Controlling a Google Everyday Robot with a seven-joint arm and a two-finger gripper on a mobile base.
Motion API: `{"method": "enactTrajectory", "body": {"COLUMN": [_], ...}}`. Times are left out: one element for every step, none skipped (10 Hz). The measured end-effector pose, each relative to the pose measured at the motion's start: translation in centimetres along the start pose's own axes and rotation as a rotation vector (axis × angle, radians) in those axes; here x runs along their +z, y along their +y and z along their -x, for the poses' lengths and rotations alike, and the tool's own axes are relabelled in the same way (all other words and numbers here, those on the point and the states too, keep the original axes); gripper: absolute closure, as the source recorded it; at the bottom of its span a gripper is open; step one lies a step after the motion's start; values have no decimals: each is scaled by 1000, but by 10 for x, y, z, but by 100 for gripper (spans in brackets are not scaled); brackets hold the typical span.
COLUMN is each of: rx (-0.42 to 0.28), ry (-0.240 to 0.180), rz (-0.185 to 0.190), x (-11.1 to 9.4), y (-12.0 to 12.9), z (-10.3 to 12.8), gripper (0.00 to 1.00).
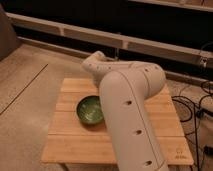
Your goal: Place the pepper in the ceramic bowl
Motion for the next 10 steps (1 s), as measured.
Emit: {"method": "enactTrajectory", "body": {"rx": [-17,-35,-44,-50,-55,-57,-54,-47,-30,-5], "ry": [7,8,7,6,8,12,21,34,58,81], "rz": [-12,-37,-59,-76,-90,-101,-111,-122,-137,-146], "x": [-5,-14,-22,-29,-36,-42,-45,-47,-48,-49], "y": [12,22,27,31,37,44,49,53,56,58], "z": [1,4,6,7,8,6,1,-6,-20,-34], "gripper": [100,100,100,100,100,100,100,100,100,100]}}
